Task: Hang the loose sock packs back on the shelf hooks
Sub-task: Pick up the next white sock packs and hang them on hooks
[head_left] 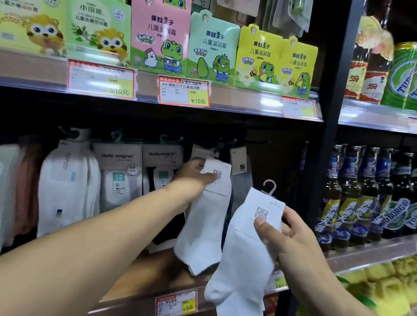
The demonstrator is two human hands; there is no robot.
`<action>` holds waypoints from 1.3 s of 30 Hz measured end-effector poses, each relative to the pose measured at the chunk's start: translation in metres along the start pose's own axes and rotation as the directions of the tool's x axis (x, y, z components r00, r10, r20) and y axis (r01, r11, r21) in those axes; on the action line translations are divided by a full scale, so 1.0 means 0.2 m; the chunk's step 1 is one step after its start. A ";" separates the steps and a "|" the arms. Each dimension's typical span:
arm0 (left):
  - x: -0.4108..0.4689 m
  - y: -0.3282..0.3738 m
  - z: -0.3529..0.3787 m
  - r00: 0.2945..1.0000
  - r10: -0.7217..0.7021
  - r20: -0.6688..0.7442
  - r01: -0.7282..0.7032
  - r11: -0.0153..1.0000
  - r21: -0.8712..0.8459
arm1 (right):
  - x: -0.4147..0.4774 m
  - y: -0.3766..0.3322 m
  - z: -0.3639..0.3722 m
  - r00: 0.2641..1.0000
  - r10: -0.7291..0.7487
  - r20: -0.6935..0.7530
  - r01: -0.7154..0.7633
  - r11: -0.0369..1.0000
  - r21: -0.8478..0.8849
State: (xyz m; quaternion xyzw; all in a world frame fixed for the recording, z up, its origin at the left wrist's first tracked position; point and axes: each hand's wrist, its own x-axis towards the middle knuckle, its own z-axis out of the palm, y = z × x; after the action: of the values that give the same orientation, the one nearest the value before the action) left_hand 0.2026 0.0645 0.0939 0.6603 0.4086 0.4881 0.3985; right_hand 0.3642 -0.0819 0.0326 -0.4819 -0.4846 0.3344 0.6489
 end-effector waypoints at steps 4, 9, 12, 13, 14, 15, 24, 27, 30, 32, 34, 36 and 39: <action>0.08 0.01 -0.02 0.997 -0.001 -0.076 0.003 1.000 0.025 | -0.03 0.01 -0.02 1.000 -0.001 0.000 0.001 1.000 -0.023; 0.15 -0.03 -0.04 0.994 0.043 -0.102 -0.038 0.998 0.049 | -0.04 0.00 -0.01 1.000 -0.001 0.001 0.001 1.000 -0.029; 0.20 -0.04 -0.04 0.994 0.045 -0.096 -0.042 0.999 0.032 | -0.05 0.00 0.00 1.000 0.002 0.012 -0.001 0.999 -0.038; 0.22 -0.05 -0.04 0.995 0.044 -0.094 -0.042 0.999 0.024 | -0.06 0.00 0.01 1.000 0.004 0.012 -0.004 0.999 -0.041; 0.23 -0.04 -0.04 0.994 0.046 -0.099 -0.044 0.999 0.021 | -0.06 0.01 0.01 1.000 0.007 0.013 -0.007 0.999 -0.043; 0.22 -0.02 -0.04 0.993 0.044 -0.111 -0.043 0.999 0.013 | -0.07 0.01 0.01 1.000 0.010 0.014 -0.009 0.999 -0.043; 0.22 -0.08 -0.09 0.992 0.012 -0.129 -0.012 1.000 0.002 | -0.10 0.03 0.02 0.999 0.031 0.041 -0.029 0.999 -0.035; 0.21 -0.09 -0.10 0.992 0.012 -0.126 -0.009 1.000 0.025 | -0.10 0.03 0.03 0.999 0.027 0.046 -0.025 0.999 -0.035; 0.16 -0.10 -0.10 0.994 0.004 -0.113 0.002 0.999 0.047 | -0.10 0.03 0.05 0.999 0.015 0.051 -0.014 0.999 -0.032; 0.13 -0.11 -0.11 0.997 -0.002 -0.082 0.006 0.998 0.055 | -0.09 0.03 0.06 0.999 0.006 0.052 -0.004 0.999 -0.034; 0.09 -0.13 -0.12 0.999 0.006 -0.043 -0.003 0.998 0.056 | -0.08 0.02 0.08 0.999 -0.003 0.052 0.005 0.999 -0.031; 0.05 -0.13 -0.14 1.000 0.013 -0.022 -0.012 0.997 0.082 | -0.07 0.01 0.10 0.998 -0.013 0.059 0.015 1.000 -0.026; -0.03 -0.14 -0.20 0.994 -0.022 0.105 0.011 0.994 0.105 | -0.04 -0.01 0.13 0.998 -0.026 0.061 0.027 1.000 -0.008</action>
State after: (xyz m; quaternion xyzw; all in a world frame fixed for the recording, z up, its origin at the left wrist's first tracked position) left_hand 0.1589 0.0744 0.0742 0.7019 0.4172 0.4271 0.3884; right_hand 0.3373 -0.0819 0.0333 -0.4678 -0.5120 0.3382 0.6361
